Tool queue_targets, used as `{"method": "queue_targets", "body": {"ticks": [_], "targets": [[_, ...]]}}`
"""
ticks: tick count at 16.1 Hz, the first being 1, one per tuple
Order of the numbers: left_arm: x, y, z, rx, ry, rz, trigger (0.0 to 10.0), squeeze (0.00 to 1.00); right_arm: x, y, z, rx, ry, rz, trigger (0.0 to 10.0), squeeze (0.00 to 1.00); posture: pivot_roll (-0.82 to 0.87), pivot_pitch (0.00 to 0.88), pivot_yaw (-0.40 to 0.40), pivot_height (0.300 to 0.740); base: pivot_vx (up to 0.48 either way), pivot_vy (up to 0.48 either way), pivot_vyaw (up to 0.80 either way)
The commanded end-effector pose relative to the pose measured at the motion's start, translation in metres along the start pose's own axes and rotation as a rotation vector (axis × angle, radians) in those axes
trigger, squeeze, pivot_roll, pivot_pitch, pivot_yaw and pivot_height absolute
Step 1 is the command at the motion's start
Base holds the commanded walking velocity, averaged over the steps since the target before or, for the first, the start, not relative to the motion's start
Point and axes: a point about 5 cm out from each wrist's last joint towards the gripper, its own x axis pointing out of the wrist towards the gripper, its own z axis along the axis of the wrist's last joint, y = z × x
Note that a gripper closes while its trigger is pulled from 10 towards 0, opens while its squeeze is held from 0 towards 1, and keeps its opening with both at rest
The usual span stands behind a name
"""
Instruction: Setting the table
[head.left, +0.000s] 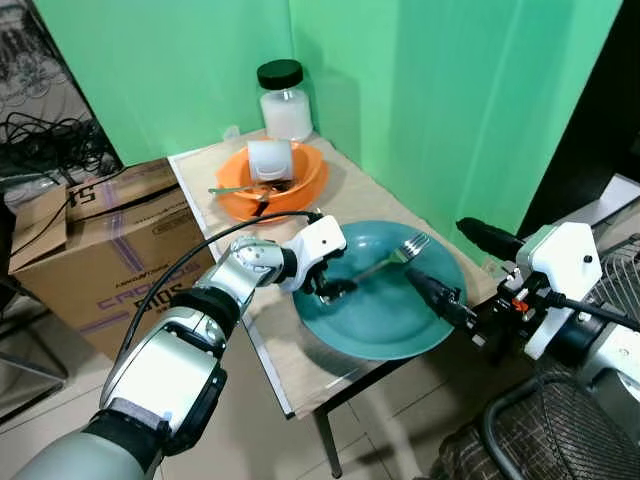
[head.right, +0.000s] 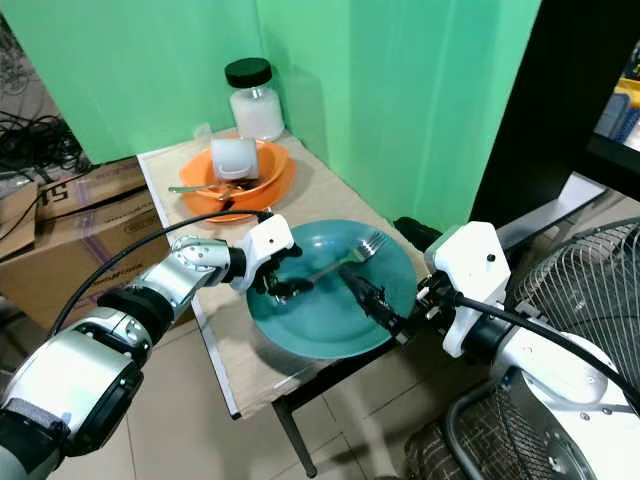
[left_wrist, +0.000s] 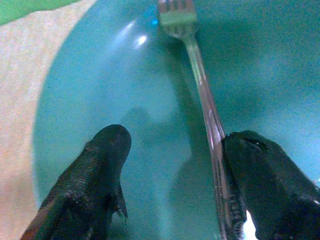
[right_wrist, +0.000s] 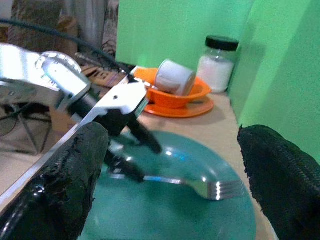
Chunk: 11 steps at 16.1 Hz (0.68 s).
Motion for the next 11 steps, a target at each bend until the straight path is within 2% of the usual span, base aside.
{"method": "queue_targets", "body": {"ticks": [1, 2, 4, 5, 7, 11], "targets": [[-0.004, 0.004, -0.005, 0.003, 0.034, 0.022, 0.0, 0.00, -0.002, 0.007, 0.002, -0.016, 0.014, 0.048, 10.0, 0.00, -0.22, 0.000, 0.156, 0.740, 0.000, 0.000, 0.00], [-0.004, 0.004, -0.005, 0.006, 0.036, 0.020, 0.0, 0.00, -0.003, 0.008, 0.000, -0.018, 0.031, 0.057, 10.0, 0.00, -0.22, 0.000, 0.156, 0.740, 0.000, 0.000, 0.00], [-0.004, 0.003, -0.006, 0.006, 0.034, 0.011, 0.0, 0.00, -0.010, 0.007, -0.015, -0.025, 0.193, 0.083, 10.0, 0.00, -0.22, 0.000, 0.155, 0.740, 0.000, 0.000, 0.00], [-0.004, 0.003, -0.006, 0.007, 0.034, 0.012, 0.0, 0.00, -0.011, 0.006, -0.017, -0.021, 0.211, 0.085, 10.0, 0.00, -0.22, 0.000, 0.155, 0.740, 0.000, 0.000, 0.00], [-0.004, 0.003, -0.006, 0.008, 0.032, 0.011, 0.0, 0.00, -0.018, 0.007, -0.029, 0.001, 0.324, 0.121, 10.0, 0.00, -0.21, 0.000, 0.154, 0.740, 0.000, 0.000, 0.00], [-0.005, 0.004, -0.005, 0.001, 0.025, 0.011, 0.0, 0.00, -0.015, 0.011, -0.032, 0.058, 0.347, 0.131, 10.0, 0.00, -0.21, 0.000, 0.146, 0.740, 0.000, 0.000, 0.00]]}}
